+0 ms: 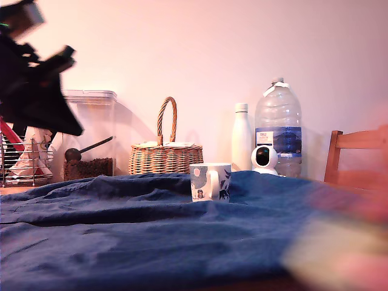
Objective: Pick up the coffee capsules on the table and drop them inside the coffee cup
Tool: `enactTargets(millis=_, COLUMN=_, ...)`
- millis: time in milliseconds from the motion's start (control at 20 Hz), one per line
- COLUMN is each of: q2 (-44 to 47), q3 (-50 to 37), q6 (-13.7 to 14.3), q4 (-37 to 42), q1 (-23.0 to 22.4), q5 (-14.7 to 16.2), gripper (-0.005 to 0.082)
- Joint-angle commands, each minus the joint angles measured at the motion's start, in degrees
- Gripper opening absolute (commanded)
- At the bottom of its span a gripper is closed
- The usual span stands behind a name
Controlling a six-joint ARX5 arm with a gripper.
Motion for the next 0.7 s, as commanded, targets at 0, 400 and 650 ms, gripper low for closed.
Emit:
enactTargets(millis=0, q2=-2.71, q3=-2.62, q6=-1.22, q4=-1.51, q1=0.11, q5=0.02, gripper=-0.0021)
enactTargets(millis=400, q2=-10.14, q3=-8.68, q6=-2.08, q4=-6.91, q1=-0.92, q5=3.72, gripper=-0.0021)
enactTargets(millis=650, q2=-10.14, q3=-9.94, q6=-2.08, q4=-7.34, q1=-1.81, q5=4.7, gripper=-0.0021)
